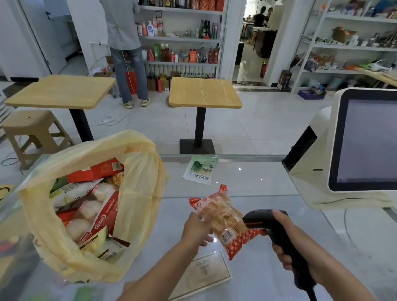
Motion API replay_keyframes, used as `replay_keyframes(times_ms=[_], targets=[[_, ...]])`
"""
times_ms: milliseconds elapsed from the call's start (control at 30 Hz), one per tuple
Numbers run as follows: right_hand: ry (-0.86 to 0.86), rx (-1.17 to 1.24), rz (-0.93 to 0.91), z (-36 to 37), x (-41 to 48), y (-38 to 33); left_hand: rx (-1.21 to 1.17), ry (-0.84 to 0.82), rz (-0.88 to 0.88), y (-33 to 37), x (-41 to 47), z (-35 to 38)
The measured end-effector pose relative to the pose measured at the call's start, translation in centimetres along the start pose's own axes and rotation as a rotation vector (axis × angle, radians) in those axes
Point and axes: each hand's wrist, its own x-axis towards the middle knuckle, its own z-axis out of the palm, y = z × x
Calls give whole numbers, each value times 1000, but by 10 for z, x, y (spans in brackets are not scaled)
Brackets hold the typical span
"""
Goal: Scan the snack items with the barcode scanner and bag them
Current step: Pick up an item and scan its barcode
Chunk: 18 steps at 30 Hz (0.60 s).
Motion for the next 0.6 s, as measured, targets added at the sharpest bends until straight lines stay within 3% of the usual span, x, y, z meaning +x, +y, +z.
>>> replay_keyframes(times_ms=[133,600], targets=[[25,-10,-15,12,2,2,-182,-30,-140,18,9,5],[72,57,-176,35,-20,-3,-536,95,28,47,-15,-6]])
